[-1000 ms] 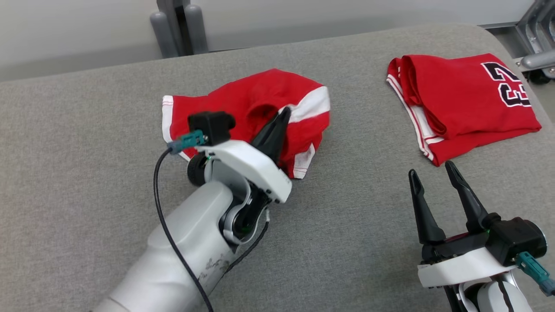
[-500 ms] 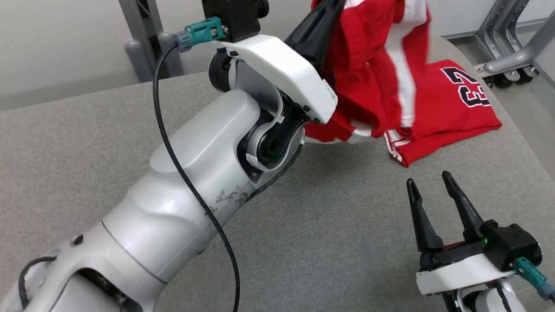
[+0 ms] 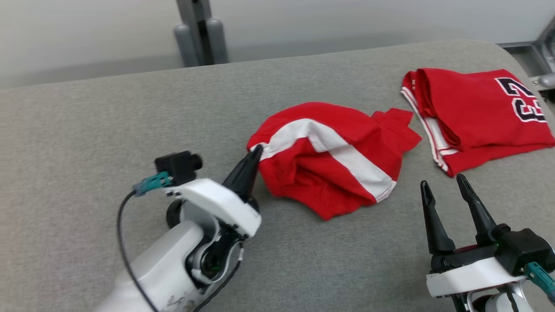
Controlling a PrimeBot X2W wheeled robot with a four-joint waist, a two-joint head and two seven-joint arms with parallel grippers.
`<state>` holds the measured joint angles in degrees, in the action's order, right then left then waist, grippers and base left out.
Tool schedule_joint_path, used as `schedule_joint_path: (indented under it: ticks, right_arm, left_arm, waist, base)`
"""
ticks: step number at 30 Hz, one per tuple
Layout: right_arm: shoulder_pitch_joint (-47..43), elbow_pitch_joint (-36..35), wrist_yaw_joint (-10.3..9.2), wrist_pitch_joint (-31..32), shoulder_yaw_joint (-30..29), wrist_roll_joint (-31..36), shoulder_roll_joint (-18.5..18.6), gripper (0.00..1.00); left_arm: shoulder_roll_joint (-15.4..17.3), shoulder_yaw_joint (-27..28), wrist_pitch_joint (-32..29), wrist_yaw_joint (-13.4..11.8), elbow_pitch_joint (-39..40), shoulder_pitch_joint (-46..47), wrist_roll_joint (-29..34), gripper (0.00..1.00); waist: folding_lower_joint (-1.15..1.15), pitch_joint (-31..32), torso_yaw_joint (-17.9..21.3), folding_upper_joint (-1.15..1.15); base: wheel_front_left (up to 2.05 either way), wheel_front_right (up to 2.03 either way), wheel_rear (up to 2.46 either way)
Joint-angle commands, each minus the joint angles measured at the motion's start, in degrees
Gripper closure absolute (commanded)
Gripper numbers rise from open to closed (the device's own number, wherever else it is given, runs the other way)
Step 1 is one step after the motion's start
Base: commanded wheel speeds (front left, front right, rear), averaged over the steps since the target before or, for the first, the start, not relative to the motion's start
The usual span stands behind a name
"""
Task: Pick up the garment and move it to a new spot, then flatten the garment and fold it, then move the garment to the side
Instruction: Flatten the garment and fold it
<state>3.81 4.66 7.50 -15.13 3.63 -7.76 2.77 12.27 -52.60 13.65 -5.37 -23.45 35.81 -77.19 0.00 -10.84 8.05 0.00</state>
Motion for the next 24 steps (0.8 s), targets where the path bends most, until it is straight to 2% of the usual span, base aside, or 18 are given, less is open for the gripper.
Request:
schedule_joint_path:
  ticks: [1,8,10,11,13,14,15,20,24]
  right_arm:
    - [-0.38,-0.02,-0.01,0.00,-0.10,0.24,0.28,0.00]
    - [-0.96,1.04,-0.01,0.00,0.51,0.57,0.29,0.00]
    - [-1.23,1.38,-0.01,-0.01,0.62,0.64,0.29,0.00]
    - [-1.47,1.57,-0.01,0.00,0.66,0.70,0.30,0.00]
    - [-1.82,1.91,-0.01,0.00,0.67,0.74,0.29,0.00]
    - [-1.89,2.03,-0.01,0.00,0.67,0.73,0.29,0.00]
    - [-1.97,2.15,-0.01,-0.01,0.72,0.66,0.29,0.00]
    - [-2.71,2.61,-0.01,0.00,1.38,0.08,0.29,0.00]
    - [-3.37,2.90,-0.01,-0.01,1.61,-0.34,0.30,0.00]
  left_arm:
    - [0.79,0.74,0.38,0.40,0.34,-0.90,0.26,1.00]
    - [4.83,4.64,1.50,1.13,2.90,-8.04,3.01,1.00]
    - [5.27,4.73,1.54,1.44,2.97,-9.43,4.46,0.89]
    - [5.17,4.99,1.56,1.67,2.91,-10.21,4.69,0.81]
    - [5.24,5.80,1.58,1.92,2.70,-10.87,5.72,0.53]
    - [5.09,6.36,1.59,1.96,2.56,-11.35,6.31,0.16]
    - [4.83,6.93,1.59,1.90,2.45,-11.87,7.11,0.00]
    - [4.27,10.71,1.49,0.30,2.89,-14.65,13.71,0.00]
    - [4.06,16.29,1.48,-1.67,5.67,-18.70,21.55,0.00]
  waist:
    - [0.00,0.09,-1.34,0.00]
    - [0.00,1.66,-4.44,0.00]
    - [0.00,2.22,-5.12,0.00]
    - [0.00,2.53,-5.42,0.00]
    - [0.00,3.15,-5.98,0.00]
    - [0.00,3.46,-6.23,0.00]
    - [0.00,3.80,-6.44,0.00]
    - [0.00,5.37,-7.21,0.00]
    - [0.00,6.60,-7.60,0.00]
  base:
    - [0.00,0.00,0.00]
    - [0.00,0.00,0.00]
    - [0.00,0.00,0.00]
    - [0.00,0.00,0.00]
    - [0.00,0.00,0.00]
    - [0.00,0.00,0.00]
    - [0.00,0.00,0.00]
    - [0.00,0.00,0.00]
    - [0.00,0.00,0.00]
